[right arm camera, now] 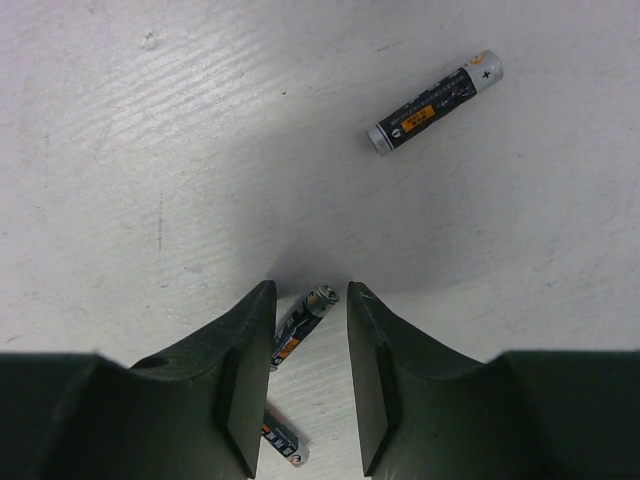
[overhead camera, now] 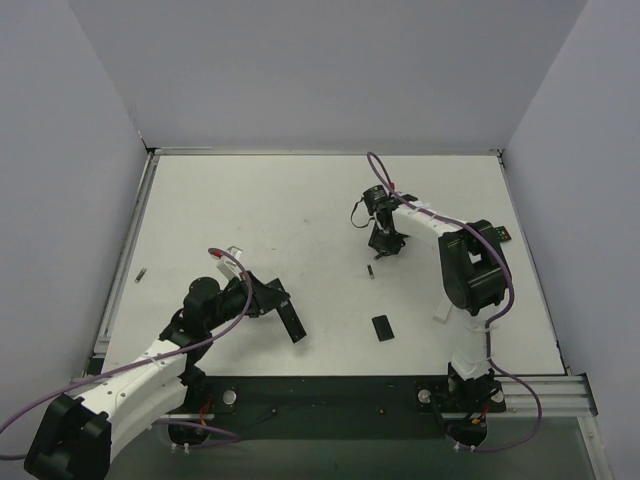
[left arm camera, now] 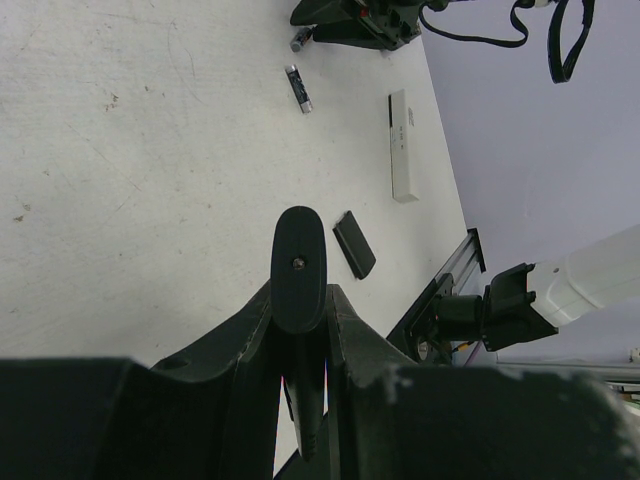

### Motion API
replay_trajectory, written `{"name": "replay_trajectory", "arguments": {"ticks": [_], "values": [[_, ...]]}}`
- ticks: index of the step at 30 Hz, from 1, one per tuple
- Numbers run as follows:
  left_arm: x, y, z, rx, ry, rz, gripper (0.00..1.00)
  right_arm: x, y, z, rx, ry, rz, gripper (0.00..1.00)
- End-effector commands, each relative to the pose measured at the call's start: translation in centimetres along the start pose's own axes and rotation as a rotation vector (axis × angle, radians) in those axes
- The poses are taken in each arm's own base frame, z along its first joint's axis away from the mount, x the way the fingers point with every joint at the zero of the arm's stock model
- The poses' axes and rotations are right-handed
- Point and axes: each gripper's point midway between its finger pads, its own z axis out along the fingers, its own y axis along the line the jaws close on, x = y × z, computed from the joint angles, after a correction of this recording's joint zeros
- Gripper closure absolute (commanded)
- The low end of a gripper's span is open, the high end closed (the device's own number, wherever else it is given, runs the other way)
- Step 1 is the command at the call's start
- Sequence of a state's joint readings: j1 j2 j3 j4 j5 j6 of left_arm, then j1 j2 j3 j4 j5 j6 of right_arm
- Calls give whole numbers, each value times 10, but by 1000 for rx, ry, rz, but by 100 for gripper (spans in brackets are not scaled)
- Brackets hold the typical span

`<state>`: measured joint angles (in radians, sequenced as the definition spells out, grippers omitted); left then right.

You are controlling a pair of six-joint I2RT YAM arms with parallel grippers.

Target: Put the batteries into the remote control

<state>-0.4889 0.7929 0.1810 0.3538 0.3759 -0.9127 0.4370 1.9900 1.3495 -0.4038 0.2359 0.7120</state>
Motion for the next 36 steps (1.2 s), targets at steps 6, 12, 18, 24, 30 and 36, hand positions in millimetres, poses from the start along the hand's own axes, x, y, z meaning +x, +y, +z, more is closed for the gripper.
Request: {"name": "replay_trajectory", "arguments": {"ticks": [6, 12, 18, 24, 30, 36], "values": [[-18, -23, 0, 79, -67, -13, 100, 30, -11, -1, 31, 108, 53, 73], [-22, -25, 0, 88, -86, -40, 100, 21, -11, -6, 21, 63, 52, 87], [-23, -29, 1, 112, -93, -67, 100, 9, -9, -15, -27, -22, -18, 100], [-22, -33, 4, 157, -94, -117, 100, -1, -5, -38, -158, -166, -91, 100], [-24, -39, 6, 197, -102, -160, 100, -20, 19, -110, -353, -481, -221, 100], [-32, -55, 3, 282, -127, -189, 100, 19, 64, -205, -694, -727, -448, 100]]}}
